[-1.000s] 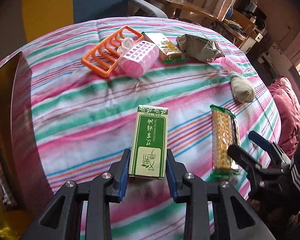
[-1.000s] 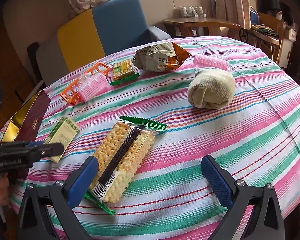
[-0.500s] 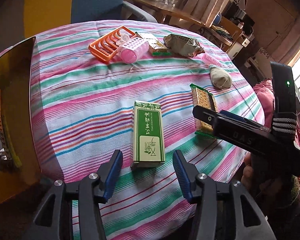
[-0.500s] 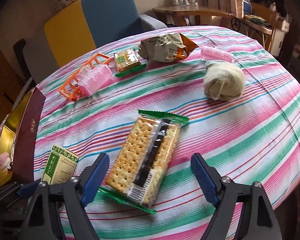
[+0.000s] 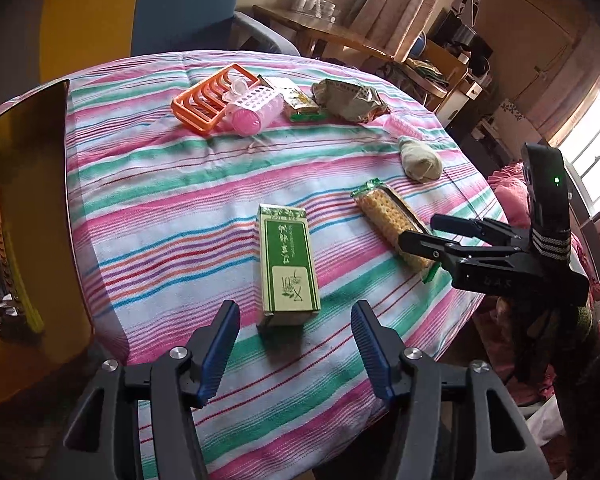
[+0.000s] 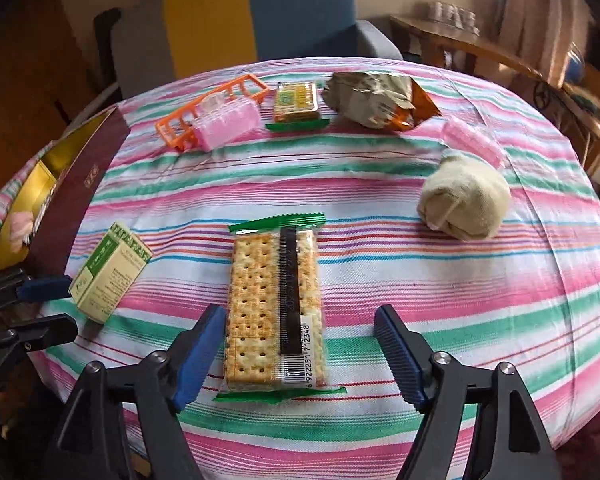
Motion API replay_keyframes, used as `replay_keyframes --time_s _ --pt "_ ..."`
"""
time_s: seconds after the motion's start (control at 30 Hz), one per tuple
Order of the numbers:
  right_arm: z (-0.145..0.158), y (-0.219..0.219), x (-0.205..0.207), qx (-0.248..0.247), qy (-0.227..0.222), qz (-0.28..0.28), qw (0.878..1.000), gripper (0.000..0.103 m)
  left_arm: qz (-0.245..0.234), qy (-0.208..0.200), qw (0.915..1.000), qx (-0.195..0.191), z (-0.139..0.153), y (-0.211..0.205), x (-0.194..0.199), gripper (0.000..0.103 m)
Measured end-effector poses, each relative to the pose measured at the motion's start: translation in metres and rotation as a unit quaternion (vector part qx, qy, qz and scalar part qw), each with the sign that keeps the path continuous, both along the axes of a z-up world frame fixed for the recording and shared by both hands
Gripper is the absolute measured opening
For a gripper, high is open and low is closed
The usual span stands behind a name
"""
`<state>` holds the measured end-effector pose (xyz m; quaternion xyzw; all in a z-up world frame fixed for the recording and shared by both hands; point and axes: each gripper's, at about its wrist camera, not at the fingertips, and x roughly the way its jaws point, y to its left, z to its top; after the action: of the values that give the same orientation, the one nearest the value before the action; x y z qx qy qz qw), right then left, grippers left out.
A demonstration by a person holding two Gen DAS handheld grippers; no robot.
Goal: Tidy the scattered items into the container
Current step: 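Close the right tool on the cracker pack with green ends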
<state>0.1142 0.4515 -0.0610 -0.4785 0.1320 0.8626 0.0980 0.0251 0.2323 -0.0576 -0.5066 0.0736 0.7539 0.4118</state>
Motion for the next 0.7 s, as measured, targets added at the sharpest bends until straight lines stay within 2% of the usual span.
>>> replay_keyframes --time_s 0.1,0.17,0.27,0.5,0.7 --pt "0.000 -0.004 0.001 -0.008 0.003 -0.033 0.999 0.087 0.000 0.002 1.0000 -0.005 0.001 0.005 -0.007 0.059" --pt "0.002 -0.012 -0.003 0.015 0.003 -0.042 0.999 0.086 -0.003 0.001 1.0000 -0.007 0.001 0.009 -0.010 0.059" --pt "0.002 -0.022 -0.013 0.047 -0.009 -0.037 0.998 0.065 -0.007 0.003 0.9999 -0.010 -0.001 0.016 -0.013 0.058" --pt "-0.006 -0.017 -0.025 0.048 -0.025 -0.012 0.998 0.065 -0.018 0.008 0.9995 -0.026 -0.007 0.033 -0.016 0.058" --pt "-0.007 -0.014 -0.024 0.045 -0.018 0.001 0.999 0.064 -0.016 0.021 0.9981 -0.055 -0.018 0.044 -0.018 0.042"
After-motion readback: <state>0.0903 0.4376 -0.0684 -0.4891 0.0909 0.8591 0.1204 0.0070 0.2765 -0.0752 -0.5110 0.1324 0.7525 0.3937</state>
